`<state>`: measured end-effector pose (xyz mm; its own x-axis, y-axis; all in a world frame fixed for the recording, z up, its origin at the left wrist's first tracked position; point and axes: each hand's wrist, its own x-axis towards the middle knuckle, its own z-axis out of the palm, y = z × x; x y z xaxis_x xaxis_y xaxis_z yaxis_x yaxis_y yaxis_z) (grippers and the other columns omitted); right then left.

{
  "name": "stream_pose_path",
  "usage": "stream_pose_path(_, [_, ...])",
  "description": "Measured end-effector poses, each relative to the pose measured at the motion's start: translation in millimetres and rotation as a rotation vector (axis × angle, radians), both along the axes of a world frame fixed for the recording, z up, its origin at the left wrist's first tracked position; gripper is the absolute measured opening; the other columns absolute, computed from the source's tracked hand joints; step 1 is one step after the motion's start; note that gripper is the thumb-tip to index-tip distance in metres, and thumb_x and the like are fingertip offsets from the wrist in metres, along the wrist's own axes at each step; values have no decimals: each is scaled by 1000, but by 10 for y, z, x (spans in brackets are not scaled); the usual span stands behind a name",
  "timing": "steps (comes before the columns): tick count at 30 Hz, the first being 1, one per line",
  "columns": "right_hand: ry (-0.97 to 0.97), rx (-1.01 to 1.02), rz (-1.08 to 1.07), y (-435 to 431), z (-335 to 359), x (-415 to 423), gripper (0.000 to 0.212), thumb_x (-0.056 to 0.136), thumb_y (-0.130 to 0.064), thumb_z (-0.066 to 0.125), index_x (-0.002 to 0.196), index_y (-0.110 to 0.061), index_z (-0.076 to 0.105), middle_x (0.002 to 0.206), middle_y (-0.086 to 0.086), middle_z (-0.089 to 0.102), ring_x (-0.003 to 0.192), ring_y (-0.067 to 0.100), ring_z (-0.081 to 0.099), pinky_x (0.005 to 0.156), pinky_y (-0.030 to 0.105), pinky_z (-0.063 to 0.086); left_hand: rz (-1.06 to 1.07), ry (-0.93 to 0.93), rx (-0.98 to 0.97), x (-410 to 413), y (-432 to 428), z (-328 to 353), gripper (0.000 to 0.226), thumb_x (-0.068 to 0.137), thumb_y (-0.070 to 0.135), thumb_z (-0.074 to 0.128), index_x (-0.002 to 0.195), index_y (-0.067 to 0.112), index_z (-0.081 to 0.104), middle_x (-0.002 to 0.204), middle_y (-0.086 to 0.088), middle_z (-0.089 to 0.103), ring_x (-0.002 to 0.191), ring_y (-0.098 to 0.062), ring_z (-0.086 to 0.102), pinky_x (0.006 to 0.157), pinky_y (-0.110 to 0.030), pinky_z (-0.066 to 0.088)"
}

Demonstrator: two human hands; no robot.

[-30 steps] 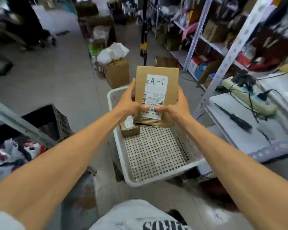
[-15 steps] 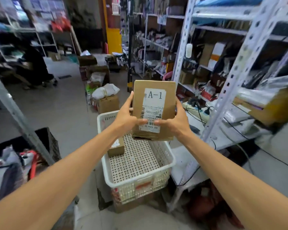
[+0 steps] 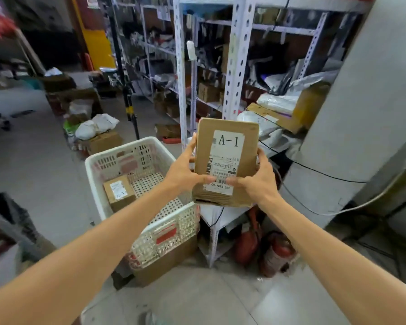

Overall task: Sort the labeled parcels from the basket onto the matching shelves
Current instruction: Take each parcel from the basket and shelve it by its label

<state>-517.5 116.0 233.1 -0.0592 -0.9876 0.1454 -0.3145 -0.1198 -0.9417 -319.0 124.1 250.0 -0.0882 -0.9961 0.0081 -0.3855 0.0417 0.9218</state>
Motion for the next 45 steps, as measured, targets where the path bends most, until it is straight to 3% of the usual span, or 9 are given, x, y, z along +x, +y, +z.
stream_pose_path(4, [8,10,-107,150,-81,-411,116,44,-28,94,143,-31,32,125,-8,57,118,14,53,103,45,44,-99,-6,-10,-443,-69,-22,118,67,17,86,150,45,8,141,3,47,120,-15,50,97,-42,50])
stream_pose_path(8, [-7,-4,-207,218,-48,-852,117,41,-31,93,141,-39,32,120,-11,63,113,12,59,99,44,49,-199,27,-24,-942,-248,-6,118,66,15,87,149,45,10,142,10,43,121,-17,50,95,-45,51])
stream_pose_path(11, [-6,-26,-314,274,72,-1250,118,41,-30,92,142,-37,31,115,-14,65,108,8,62,95,42,52,-316,70,-14,-1400,-436,57,115,66,13,86,149,44,12,135,-1,52,120,-22,55,95,-47,51])
stream_pose_path(16, [13,-63,-553,531,394,-1958,112,57,-3,89,148,-27,27,106,-20,61,97,-3,61,82,13,51,-560,150,-4,-2363,-679,225,115,64,10,86,150,41,16,128,-4,58,115,-22,58,92,-44,53])
stream_pose_path(24, [153,-96,-1018,1126,914,-2823,117,56,-12,91,150,-23,22,128,-1,58,118,19,55,98,40,50,-1019,263,-17,-3847,-605,688,115,69,-5,77,150,44,11,117,0,56,112,-22,56,89,-47,54])
stream_pose_path(26, [158,-94,-1124,1290,980,-2939,116,57,-10,90,150,-22,23,134,0,54,124,20,50,102,38,46,-1121,293,-4,-4150,-556,743,122,63,-2,83,148,48,12,117,-2,60,112,-23,59,91,-50,53])
stream_pose_path(30, [146,-117,-1344,1587,976,-3110,112,55,-9,90,147,-26,28,137,-2,53,127,21,48,103,49,44,-1324,328,-38,-4663,-387,797,125,57,5,86,142,59,13,118,-7,64,111,-25,62,91,-54,52])
stream_pose_path(36, [153,-149,-1493,1888,1134,-3338,102,62,3,84,146,-21,31,138,1,53,130,21,45,107,48,41,-1549,427,27,-5285,-118,900,121,60,-1,84,143,57,17,113,-6,67,105,-20,66,86,-49,56])
stream_pose_path(45, [141,-182,-1613,2062,1220,-4204,103,63,2,83,145,-27,30,134,-1,55,126,21,49,105,50,43,-1673,470,79,-6379,80,1048,119,59,-5,83,145,50,22,114,-8,67,104,-23,67,87,-51,55])
